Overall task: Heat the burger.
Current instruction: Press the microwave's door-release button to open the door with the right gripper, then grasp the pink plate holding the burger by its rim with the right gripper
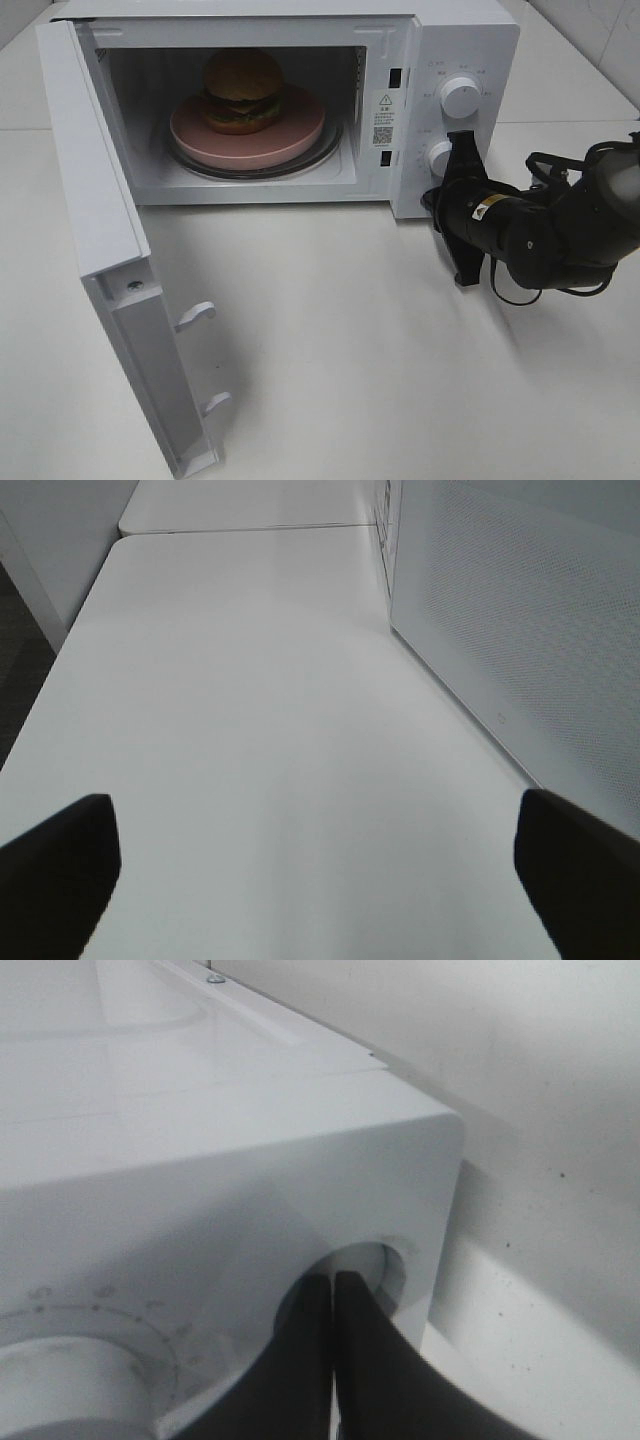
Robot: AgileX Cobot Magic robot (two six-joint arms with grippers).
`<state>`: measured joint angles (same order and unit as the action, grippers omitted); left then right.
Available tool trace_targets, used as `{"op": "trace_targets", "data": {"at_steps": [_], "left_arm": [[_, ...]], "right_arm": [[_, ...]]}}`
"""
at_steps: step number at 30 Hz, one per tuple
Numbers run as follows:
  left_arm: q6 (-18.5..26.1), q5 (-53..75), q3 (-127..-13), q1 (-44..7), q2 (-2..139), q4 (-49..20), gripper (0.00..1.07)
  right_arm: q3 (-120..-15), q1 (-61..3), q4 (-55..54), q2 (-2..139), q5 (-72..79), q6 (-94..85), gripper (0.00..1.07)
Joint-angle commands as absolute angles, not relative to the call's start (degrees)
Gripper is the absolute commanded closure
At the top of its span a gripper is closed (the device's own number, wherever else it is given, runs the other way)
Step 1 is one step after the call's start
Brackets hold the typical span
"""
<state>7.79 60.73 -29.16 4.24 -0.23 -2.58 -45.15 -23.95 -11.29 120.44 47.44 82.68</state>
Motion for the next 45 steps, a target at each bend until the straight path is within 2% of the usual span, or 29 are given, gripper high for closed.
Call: {"op": "trace_targets", "data": {"at_steps": [1, 17, 33, 37, 41, 44, 45], "left_arm": [[7.45, 59.99, -28.99, 4.47, -1.26, -2.81, 0.02], [7.45, 59.99, -28.99, 4.47, -1.26, -2.81, 0.02], [7.45, 59.99, -28.99, 4.47, -1.26, -2.81, 0.02], [7.45, 59.99, -28.99, 4.47, -1.26, -2.81, 0.02], [7.45, 59.99, -28.99, 4.47, -1.26, -2.81, 0.02], [7.45, 59.99, -28.99, 4.47, -1.26, -2.81, 0.02], [7.45, 59.99, -28.99, 4.47, -1.26, -2.81, 0.02]], "right_arm": [[-44.86, -24.24, -9.68, 119.18, 49.79, 83.48, 1.07], [-41.54, -24.24, -8.77, 116.83, 49.56, 83.48, 1.07], [-31.91, -24.24, -8.77, 107.72, 49.39, 79.30, 1.07], [-29.11, -24.24, -7.39, 103.71, 47.73, 66.06, 1.07], [-28.36, -24.24, -5.16, 96.49, 35.81, 51.74, 1.07], [-28.36, -24.24, -5.39, 94.65, 32.60, 47.84, 1.07], [-28.42, -24.24, -6.19, 91.10, 27.10, 39.71, 1.07]]}}
